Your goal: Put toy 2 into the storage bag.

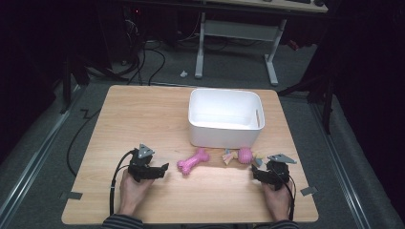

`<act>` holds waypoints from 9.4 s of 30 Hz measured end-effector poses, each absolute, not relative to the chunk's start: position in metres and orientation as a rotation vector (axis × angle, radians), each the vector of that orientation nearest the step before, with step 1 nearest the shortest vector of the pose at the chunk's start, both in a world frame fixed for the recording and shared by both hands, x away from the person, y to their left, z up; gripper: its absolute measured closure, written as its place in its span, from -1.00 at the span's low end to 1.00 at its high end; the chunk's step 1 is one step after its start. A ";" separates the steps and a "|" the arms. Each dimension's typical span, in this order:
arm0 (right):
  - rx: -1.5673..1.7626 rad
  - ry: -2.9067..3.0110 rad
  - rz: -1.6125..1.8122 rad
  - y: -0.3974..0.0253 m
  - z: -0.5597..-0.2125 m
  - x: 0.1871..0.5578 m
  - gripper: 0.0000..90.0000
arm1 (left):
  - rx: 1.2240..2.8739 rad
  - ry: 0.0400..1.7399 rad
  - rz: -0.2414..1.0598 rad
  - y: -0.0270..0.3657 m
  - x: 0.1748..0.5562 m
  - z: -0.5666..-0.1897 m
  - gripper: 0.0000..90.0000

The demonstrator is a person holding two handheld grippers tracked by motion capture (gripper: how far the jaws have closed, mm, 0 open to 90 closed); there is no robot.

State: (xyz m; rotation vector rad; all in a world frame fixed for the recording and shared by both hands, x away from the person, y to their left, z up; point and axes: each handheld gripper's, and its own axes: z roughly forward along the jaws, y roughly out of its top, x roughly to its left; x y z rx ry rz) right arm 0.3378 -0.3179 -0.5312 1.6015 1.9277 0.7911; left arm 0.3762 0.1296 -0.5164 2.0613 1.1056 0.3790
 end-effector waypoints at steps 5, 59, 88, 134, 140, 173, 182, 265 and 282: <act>1.598 1.930 0.792 -0.318 -0.531 0.338 -0.58 | 2.053 1.077 0.370 0.127 0.373 -0.511 -0.50; 1.589 1.939 0.799 -0.317 -0.531 0.338 -0.56 | 2.298 0.880 0.246 0.022 0.397 -0.498 -0.27; 1.590 1.939 0.799 -0.317 -0.531 0.338 -0.56 | 2.394 0.876 0.226 0.011 0.406 -0.504 0.24; 1.558 1.973 0.810 -0.315 -0.531 0.338 -0.56 | 2.285 0.872 0.089 0.051 0.387 -0.445 0.30; 1.556 1.974 0.810 -0.315 -0.531 0.338 -0.56 | 2.314 0.868 0.104 0.052 0.391 -0.436 0.30; 1.560 1.972 0.810 -0.315 -0.531 0.338 -0.56 | 2.234 0.774 0.106 0.052 0.397 -0.365 0.30; 1.556 1.974 0.809 -0.315 -0.531 0.338 -0.56 | 2.232 0.755 0.121 0.050 0.406 -0.346 0.30; 1.551 1.987 0.815 -0.314 -0.531 0.338 -0.56 | 2.308 0.804 0.232 -0.050 0.510 -0.352 0.30; 1.547 1.991 0.815 -0.314 -0.531 0.338 -0.56 | 2.347 0.809 0.223 -0.068 0.514 -0.373 0.30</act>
